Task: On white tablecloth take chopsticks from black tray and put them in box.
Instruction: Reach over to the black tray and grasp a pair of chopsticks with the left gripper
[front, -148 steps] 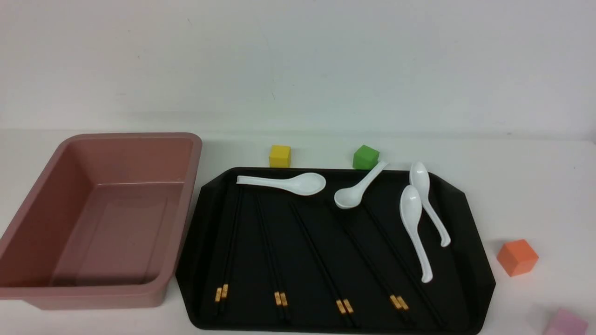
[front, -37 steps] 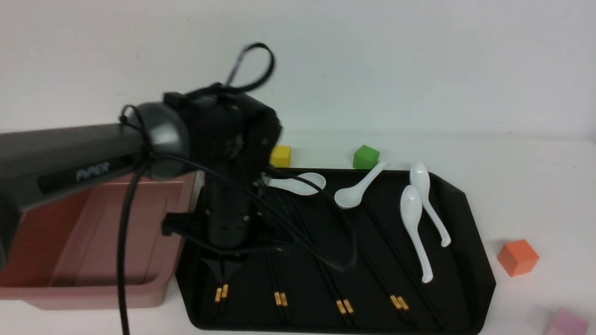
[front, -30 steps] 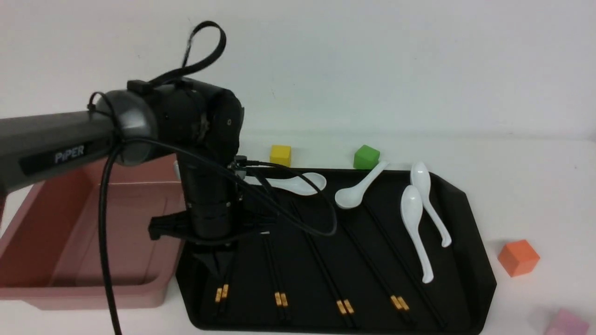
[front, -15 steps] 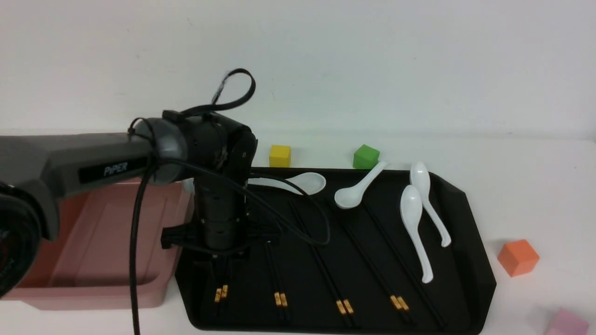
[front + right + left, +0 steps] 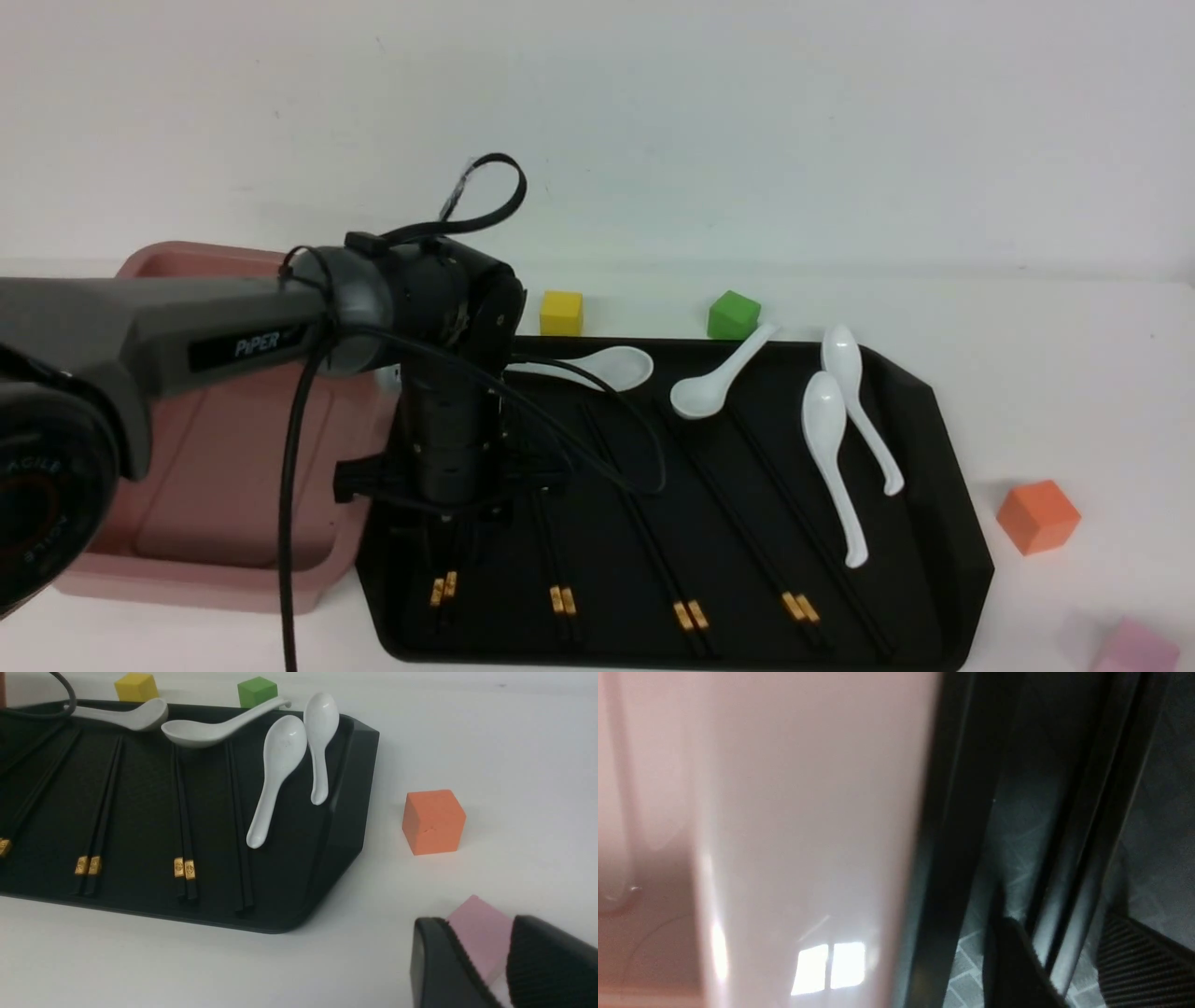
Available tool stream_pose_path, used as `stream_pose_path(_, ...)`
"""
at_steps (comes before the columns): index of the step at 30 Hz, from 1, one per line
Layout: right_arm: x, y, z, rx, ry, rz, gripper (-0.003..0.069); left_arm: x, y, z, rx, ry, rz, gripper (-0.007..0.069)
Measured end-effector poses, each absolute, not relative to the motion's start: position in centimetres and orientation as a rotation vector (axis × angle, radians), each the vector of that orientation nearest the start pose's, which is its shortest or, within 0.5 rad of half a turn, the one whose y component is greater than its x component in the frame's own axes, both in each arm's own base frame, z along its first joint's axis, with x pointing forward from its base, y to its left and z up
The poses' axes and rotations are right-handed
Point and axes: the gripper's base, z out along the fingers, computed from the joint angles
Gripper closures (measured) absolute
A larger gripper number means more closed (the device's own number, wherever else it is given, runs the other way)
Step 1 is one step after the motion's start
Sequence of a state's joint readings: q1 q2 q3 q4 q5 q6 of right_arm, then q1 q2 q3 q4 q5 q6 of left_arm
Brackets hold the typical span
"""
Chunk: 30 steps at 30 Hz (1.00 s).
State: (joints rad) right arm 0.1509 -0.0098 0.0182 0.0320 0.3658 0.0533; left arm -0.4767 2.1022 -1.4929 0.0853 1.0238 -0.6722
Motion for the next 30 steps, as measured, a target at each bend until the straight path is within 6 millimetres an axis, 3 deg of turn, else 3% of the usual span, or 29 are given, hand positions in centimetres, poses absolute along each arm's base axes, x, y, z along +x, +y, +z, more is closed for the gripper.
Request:
stream_pose_path(9,5.2,0.9,17.5,-0.071,1.860,0.173,0.0417,36.4,-18.1,15.5,-0.241,3.074,0.067,0.0355)
stream_pose_path(16,5.2,0.9,17.5,-0.071,1.860,0.173,0.0417,37.0,-18.5,17.6,-0.244,3.020,0.010,0.0361)
stream_pose_path(30,5.2,0.9,17.5,-0.071,1.860,0.173,0.0417,37.3,-18.3,15.8,-0.222,3.041,0.094,0.0371)
